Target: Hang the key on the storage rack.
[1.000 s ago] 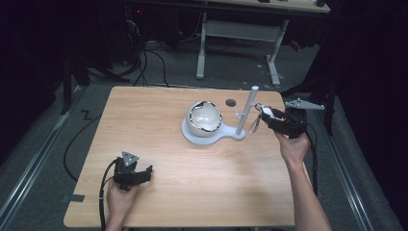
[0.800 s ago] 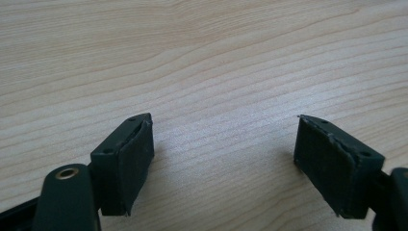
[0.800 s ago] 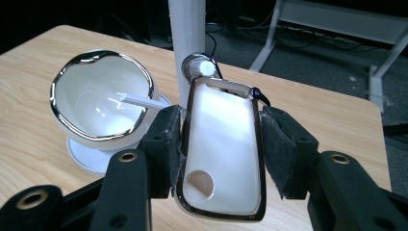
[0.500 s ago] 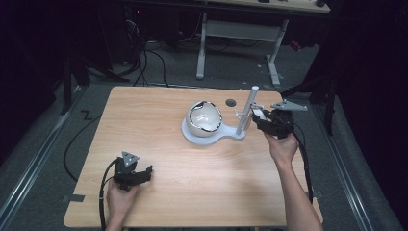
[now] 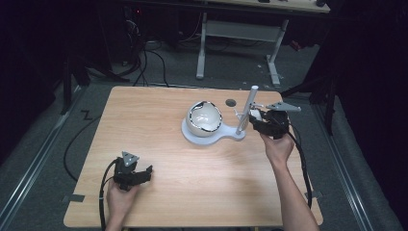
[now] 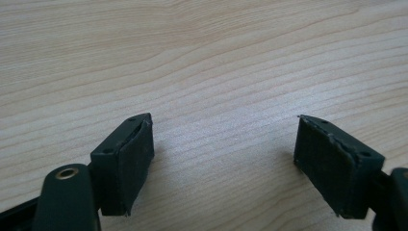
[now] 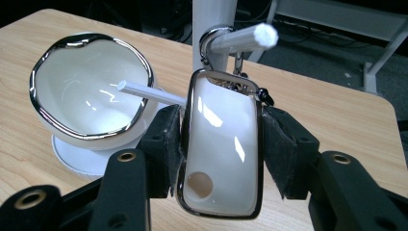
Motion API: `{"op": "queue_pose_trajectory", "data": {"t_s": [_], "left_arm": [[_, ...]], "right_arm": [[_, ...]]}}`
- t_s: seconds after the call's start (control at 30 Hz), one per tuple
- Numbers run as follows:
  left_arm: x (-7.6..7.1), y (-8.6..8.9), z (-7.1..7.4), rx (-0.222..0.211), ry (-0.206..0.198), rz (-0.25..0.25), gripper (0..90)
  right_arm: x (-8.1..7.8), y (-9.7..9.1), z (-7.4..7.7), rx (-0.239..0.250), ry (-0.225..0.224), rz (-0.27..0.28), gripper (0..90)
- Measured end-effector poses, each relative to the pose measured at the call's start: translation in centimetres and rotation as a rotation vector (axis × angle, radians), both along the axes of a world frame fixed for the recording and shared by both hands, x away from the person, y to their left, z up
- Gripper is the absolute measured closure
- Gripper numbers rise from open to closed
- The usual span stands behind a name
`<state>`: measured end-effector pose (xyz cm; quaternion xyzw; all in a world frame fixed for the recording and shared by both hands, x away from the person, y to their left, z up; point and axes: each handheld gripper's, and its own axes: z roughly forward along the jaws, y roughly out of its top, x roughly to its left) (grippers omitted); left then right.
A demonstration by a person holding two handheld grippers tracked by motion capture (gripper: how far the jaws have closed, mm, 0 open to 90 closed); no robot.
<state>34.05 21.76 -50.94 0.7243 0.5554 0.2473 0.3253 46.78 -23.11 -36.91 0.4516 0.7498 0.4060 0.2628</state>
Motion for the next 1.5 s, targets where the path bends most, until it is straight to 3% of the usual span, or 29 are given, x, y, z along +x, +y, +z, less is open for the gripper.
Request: {"op": "queue_pose_trajectory", "data": {"t_s": [0.4, 0.87, 1.23, 1.5], "left_arm": [[0.0, 0.0, 0.0, 0.0, 0.0, -0.001, 22.1], [0.0, 0.0, 0.0, 0.003, 0.001, -0.001, 22.0], [0.0, 0.0, 0.0, 0.002, 0.001, -0.002, 22.0], [0.0, 0.0, 0.0, 0.002, 0.001, -0.003, 22.0]], "right_arm": [[0.6, 0.6, -0.8, -0.013, 0.02, -0.007, 49.7], [1.0, 1.0, -1.4, 0.009, 0.059, 0.012, 45.5], [0.0, 0.7, -0.4, 0.013, 0.019, 0.03, 43.6], [-1.3, -0.2, 0.9, 0.02, -0.035, 0.021, 46.1]]}}
